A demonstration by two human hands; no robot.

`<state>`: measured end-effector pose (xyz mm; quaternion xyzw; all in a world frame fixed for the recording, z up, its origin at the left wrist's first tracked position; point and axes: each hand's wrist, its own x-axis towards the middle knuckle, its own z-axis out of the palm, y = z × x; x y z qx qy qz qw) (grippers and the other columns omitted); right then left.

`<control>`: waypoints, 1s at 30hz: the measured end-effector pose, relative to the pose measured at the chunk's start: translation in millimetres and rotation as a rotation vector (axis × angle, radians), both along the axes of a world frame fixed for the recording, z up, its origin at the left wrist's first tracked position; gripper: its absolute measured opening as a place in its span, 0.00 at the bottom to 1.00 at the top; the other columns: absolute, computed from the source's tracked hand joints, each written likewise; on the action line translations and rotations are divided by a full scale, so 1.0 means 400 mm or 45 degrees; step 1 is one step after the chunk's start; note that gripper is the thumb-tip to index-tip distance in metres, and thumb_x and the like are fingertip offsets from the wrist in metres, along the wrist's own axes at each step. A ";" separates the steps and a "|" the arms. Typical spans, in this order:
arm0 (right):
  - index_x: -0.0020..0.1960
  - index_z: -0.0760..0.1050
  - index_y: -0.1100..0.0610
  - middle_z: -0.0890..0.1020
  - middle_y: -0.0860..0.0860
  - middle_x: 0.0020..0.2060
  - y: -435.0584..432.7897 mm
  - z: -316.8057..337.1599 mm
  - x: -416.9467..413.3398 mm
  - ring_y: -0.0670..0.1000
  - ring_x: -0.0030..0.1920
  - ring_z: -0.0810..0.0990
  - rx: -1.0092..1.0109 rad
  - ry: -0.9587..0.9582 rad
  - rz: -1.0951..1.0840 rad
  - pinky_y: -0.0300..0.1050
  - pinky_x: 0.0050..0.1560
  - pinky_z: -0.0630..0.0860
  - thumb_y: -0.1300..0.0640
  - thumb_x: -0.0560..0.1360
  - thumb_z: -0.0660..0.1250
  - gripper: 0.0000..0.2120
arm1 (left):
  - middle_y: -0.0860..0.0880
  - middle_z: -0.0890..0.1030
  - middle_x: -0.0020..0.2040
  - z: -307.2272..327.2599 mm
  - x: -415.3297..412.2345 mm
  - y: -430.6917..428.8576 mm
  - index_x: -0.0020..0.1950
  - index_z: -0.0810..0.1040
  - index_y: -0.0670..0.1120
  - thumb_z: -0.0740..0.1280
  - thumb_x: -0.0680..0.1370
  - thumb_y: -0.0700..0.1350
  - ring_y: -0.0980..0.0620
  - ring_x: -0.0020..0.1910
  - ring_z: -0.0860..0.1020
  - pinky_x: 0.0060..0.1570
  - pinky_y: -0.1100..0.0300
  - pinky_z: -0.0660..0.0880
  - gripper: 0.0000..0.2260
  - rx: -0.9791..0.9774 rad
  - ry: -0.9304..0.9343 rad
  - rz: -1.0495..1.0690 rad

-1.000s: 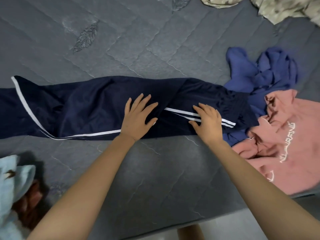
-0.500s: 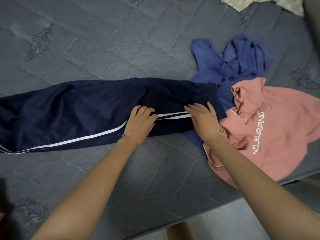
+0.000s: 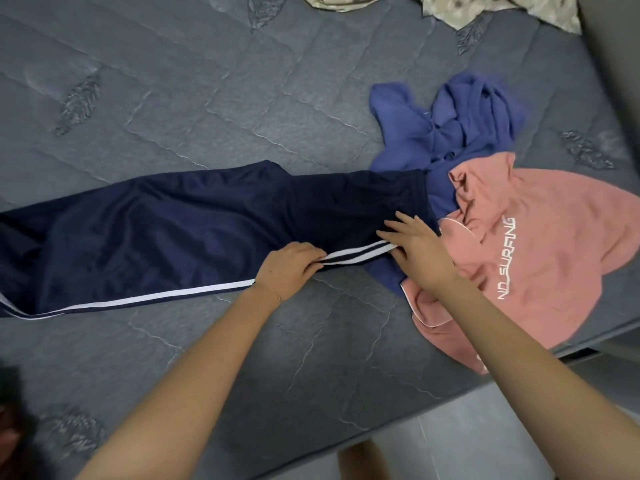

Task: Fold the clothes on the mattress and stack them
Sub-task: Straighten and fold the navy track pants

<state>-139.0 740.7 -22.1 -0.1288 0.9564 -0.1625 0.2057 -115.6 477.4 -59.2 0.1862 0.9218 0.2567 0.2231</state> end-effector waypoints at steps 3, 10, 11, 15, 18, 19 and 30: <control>0.75 0.65 0.51 0.64 0.53 0.76 -0.044 -0.002 0.009 0.56 0.79 0.52 0.116 -0.079 0.036 0.51 0.76 0.40 0.51 0.77 0.69 0.29 | 0.48 0.74 0.68 0.009 0.017 -0.047 0.71 0.73 0.47 0.62 0.82 0.48 0.48 0.65 0.70 0.60 0.53 0.71 0.18 0.028 0.042 0.016; 0.78 0.60 0.49 0.60 0.52 0.78 -0.285 0.030 0.021 0.56 0.79 0.51 0.007 0.020 -0.002 0.53 0.77 0.42 0.43 0.76 0.69 0.34 | 0.45 0.65 0.75 0.077 0.010 -0.272 0.74 0.68 0.50 0.62 0.81 0.54 0.44 0.75 0.62 0.74 0.47 0.54 0.22 -0.185 0.271 0.305; 0.78 0.60 0.48 0.60 0.52 0.78 -0.330 0.033 0.020 0.55 0.79 0.51 0.003 0.011 0.002 0.53 0.77 0.42 0.42 0.76 0.68 0.34 | 0.46 0.63 0.76 0.082 0.014 -0.316 0.75 0.66 0.51 0.61 0.81 0.55 0.45 0.76 0.59 0.75 0.47 0.50 0.23 -0.234 0.259 0.307; 0.78 0.58 0.47 0.60 0.51 0.78 -0.507 0.046 0.014 0.54 0.79 0.51 -0.010 0.028 0.044 0.53 0.77 0.43 0.40 0.76 0.66 0.35 | 0.47 0.60 0.78 0.105 0.042 -0.498 0.77 0.62 0.53 0.60 0.81 0.57 0.46 0.77 0.55 0.75 0.46 0.45 0.25 -0.322 0.237 0.387; 0.78 0.59 0.47 0.61 0.51 0.78 -0.642 0.058 0.010 0.55 0.79 0.53 -0.012 0.056 0.082 0.54 0.77 0.46 0.39 0.76 0.66 0.35 | 0.48 0.59 0.78 0.125 0.069 -0.632 0.77 0.61 0.53 0.60 0.81 0.57 0.46 0.78 0.54 0.75 0.46 0.44 0.26 -0.375 0.228 0.441; 0.78 0.59 0.47 0.61 0.51 0.77 -0.687 0.061 0.008 0.55 0.79 0.53 -0.018 0.055 0.090 0.55 0.77 0.47 0.39 0.76 0.67 0.35 | 0.48 0.58 0.78 0.130 0.077 -0.677 0.77 0.61 0.54 0.60 0.81 0.58 0.46 0.78 0.53 0.76 0.46 0.44 0.26 -0.394 0.221 0.455; 0.78 0.57 0.46 0.60 0.50 0.78 -1.094 0.047 -0.006 0.54 0.79 0.52 -0.052 -0.014 0.168 0.54 0.78 0.48 0.39 0.76 0.66 0.35 | 0.45 0.54 0.79 0.113 0.125 -1.071 0.79 0.56 0.52 0.60 0.81 0.57 0.44 0.78 0.52 0.75 0.46 0.48 0.28 -0.446 0.068 0.763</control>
